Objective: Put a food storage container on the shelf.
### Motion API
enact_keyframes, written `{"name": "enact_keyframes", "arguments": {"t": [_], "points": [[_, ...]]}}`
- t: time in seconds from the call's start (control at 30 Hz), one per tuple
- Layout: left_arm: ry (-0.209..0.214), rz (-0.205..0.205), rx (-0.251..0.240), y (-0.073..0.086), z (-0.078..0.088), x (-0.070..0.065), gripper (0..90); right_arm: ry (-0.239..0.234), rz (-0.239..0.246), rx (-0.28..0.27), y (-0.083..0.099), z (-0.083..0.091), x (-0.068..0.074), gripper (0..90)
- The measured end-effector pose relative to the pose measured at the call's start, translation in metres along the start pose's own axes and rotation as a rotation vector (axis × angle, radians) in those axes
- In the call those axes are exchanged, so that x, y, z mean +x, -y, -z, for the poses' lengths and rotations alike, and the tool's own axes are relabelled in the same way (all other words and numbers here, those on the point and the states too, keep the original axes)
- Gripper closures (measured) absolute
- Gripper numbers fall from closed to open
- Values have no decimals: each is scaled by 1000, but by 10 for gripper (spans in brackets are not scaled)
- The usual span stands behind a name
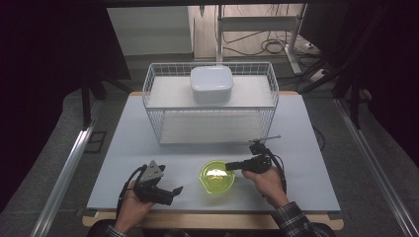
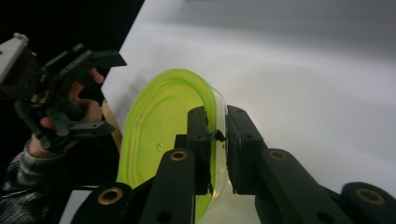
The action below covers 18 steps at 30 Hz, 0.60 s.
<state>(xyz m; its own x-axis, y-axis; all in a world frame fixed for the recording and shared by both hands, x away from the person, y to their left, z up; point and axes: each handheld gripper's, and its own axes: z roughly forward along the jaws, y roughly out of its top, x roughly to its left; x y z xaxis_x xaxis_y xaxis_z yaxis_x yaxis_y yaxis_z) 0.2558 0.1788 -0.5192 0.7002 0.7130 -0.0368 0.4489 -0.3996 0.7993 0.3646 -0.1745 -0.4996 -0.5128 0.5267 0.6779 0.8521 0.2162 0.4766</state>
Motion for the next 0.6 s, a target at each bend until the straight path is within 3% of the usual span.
{"name": "enact_keyframes", "arguments": {"t": [0.2,0.4,0.6], "points": [[-2,0,-3,0,0,0,21,14,23,-7,-3,2,4,814],[-5,1,-9,0,1,0,21,-11,18,-46,-6,11,6,814],[-6,7,-14,0,1,0,21,-10,48,-86,-16,24,17,814]]}}
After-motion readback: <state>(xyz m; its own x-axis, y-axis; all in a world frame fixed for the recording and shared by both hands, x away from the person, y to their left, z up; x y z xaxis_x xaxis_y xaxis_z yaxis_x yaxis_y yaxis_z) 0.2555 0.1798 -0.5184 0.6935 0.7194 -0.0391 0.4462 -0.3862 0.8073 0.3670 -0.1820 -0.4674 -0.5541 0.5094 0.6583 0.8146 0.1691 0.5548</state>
